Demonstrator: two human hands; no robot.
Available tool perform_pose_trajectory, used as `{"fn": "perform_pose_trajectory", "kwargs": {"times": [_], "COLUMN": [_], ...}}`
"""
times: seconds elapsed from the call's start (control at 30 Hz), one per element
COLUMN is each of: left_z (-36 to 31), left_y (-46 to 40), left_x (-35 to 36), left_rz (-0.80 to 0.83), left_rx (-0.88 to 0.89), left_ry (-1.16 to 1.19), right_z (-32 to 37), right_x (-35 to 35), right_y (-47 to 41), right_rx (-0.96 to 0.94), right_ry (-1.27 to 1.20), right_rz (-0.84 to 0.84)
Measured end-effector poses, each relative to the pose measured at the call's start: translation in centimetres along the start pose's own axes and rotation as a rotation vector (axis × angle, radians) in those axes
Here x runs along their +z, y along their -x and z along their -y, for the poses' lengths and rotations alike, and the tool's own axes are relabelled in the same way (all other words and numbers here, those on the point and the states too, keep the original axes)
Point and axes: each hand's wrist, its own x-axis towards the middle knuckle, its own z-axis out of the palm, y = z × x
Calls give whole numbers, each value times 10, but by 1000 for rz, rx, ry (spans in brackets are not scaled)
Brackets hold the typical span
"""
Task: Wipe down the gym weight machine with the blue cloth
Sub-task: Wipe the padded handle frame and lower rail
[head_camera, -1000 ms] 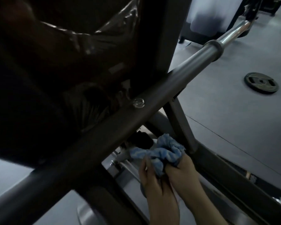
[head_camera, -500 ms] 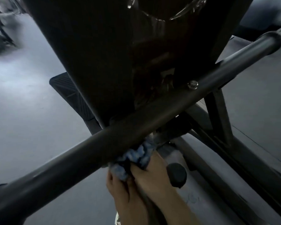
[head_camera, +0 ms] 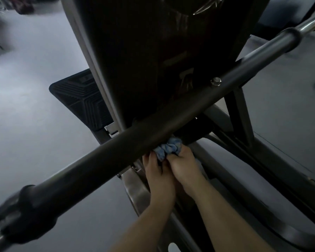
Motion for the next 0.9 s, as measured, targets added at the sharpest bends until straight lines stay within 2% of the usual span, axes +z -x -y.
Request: {"fn": "perform_pose_trajectory", "kwargs": {"times": [0.07,0.13,0.3,0.37,0.47,0.53,0.6,0.7,0.77,0.9], "left_z": [0,-5,-10,-6,1,5,8,-3,-25,-83], "left_y": [6,12,-5,-6,0,11,24,43,65,124], "left_x": [-2,-5,-8,-7,-11,-23,-35,-41,-37,-25], "left_rz": [43,74,64,85,176,308,462,768,974,1262], "left_rx": [54,47,-147,-109,-43,-3,23,40,104,296], "left_ry": [-169,-203,35,147,160,143,24,-70,-107,-43], "right_z": [-4,-4,14,15,12,9,5,8,17,43], "right_x": [0,3,12,14,16,15,12,2,-10,-33], "right_y": [6,12,4,3,14,30,54,102,137,215], "right_rx": [31,61,159,163,139,164,182,190,199,125], "right_ry": [2,4,-61,-68,-27,14,86,112,89,22], "right_rz": [-37,-60,-104,-136,-189,-258,-352,-499,-638,-979]}}
